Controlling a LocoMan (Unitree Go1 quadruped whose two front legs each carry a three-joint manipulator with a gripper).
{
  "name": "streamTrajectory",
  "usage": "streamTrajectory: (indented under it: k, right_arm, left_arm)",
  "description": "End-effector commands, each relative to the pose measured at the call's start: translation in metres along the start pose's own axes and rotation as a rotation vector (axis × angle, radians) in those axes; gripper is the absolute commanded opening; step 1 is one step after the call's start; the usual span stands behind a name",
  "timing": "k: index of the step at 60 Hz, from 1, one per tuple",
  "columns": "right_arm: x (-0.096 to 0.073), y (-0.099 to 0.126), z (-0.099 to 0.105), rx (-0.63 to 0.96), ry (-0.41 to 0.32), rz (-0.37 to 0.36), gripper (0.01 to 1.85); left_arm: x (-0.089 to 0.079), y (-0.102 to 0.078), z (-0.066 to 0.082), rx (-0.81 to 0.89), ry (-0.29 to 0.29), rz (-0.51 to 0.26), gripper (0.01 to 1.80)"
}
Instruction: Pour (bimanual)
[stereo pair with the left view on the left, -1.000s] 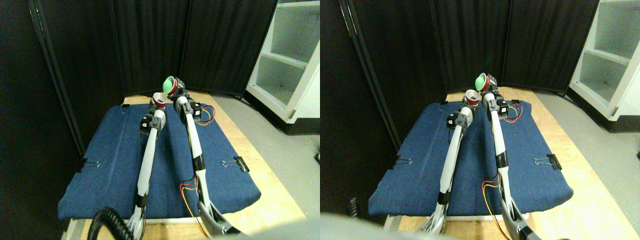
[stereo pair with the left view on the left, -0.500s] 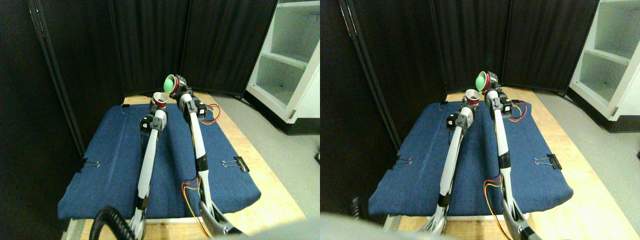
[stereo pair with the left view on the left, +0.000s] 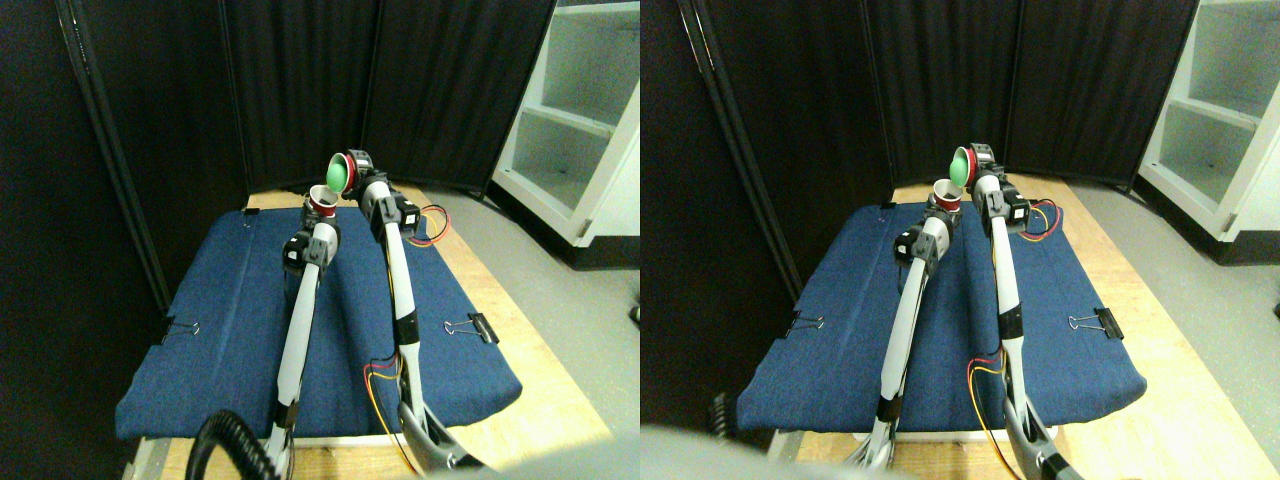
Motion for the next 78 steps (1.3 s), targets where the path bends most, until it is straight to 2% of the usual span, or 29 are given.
streamTrajectory:
  k: [1,23,40,71,74,78]
  right_arm:
    - [0.000,0.000,0.005,-0.020,-0.032,0.002,0.33]
    - [0.001,0.006,0.004,-0.140,-0.022,-0.015,0.33]
    - [0.004,0.000,0.009,-0.198,-0.059,0.018,0.33]
    - [0.000,0.005,0.016,-0.253,-0.119,0.023,0.33]
    - [0.000,0.005,0.017,-0.243,-0.119,0.009,0.33]
    - [-0.002,0.003,0.017,-0.143,-0.110,-0.052,0.33]
  left_arm:
    - [-0.002,-0.009,-0.002,-0.002,-0.007,-0.042,0.33]
    - [-0.003,-0.009,0.001,-0.006,-0.005,-0.038,0.33]
    - [0.000,-0.004,0.000,-0.001,-0.011,-0.025,0.33]
    - [0.000,-0.004,-0.004,-0.029,-0.019,-0.022,0.33]
    - [0.000,-0.004,-0.004,-0.031,-0.021,-0.024,0.33]
    - [-0.001,-0.004,-0.003,-0.027,-0.017,-0.025,0.33]
